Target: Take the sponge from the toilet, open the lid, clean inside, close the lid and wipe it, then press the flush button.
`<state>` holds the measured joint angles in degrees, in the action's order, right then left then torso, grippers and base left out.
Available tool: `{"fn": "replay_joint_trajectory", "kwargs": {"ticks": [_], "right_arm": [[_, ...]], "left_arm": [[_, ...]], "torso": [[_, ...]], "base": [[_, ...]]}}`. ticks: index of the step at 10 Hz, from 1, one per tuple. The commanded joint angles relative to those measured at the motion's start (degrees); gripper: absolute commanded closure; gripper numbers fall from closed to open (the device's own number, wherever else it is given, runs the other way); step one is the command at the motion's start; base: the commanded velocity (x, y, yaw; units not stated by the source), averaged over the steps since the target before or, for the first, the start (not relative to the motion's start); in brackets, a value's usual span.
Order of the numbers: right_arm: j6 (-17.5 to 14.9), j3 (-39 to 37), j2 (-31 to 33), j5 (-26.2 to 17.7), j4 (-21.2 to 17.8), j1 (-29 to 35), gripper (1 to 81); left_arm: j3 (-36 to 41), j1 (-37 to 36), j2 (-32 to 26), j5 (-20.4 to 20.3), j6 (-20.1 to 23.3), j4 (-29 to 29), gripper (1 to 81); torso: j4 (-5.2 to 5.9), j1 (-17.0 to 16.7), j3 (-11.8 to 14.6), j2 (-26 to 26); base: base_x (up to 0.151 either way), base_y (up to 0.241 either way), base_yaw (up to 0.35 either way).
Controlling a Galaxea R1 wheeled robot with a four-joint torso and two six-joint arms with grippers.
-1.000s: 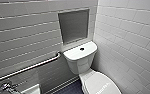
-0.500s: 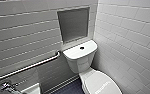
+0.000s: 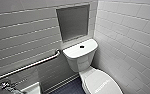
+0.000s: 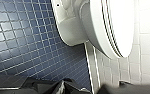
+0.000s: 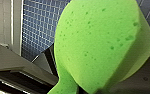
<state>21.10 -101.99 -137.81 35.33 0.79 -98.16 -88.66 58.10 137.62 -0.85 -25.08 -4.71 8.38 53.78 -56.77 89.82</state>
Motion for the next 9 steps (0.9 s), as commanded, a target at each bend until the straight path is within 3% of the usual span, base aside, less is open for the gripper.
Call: {"fn": "replay_joint_trajectory", "kwargs": {"ticks": [1, 3, 6, 7, 9], "right_arm": [[0.2, 0.9, 1.0, -3.1, 2.2, -0.6, 81.1], [0.3, 0.7, 0.4, -3.2, 2.2, -0.3, 81.1], [0.3, 0.4, 0.2, -3.1, 2.2, -0.3, 81.1], [0.4, 0.4, 0.1, -3.1, 2.2, -0.3, 81.1], [0.4, 0.4, 0.1, -3.1, 2.2, -0.3, 81.1]], "left_arm": [[1.5, -5.7, -0.1, 2.3, -1.0, 0.3, 1.0], [1.5, -7.2, 1.5, 3.8, -1.9, 0.3, 1.0], [1.2, -7.5, 2.5, 4.5, -2.4, 0.3, 1.0], [0.8, -7.5, 3.0, 4.5, -2.4, 0.3, 1.0], [-0.1, -8.0, 4.9, 4.5, -2.4, 0.2, 1.0]], "torso": [[0.0, 3.7, 0.0, 5.7], [0.0, 4.6, 0.0, 7.1], [0.0, 8.4, 0.0, 13.3], [0.0, 6.1, 0.0, 9.8], [0.0, 7.7, -3.5, 12.4]], "base": [[0.0, 0.0, 0.0], [0.0, 0.0, 0.0], [0.0, 0.0, 0.0], [0.0, 0.0, 0.0], [0.0, 0.0, 0.0]]}}
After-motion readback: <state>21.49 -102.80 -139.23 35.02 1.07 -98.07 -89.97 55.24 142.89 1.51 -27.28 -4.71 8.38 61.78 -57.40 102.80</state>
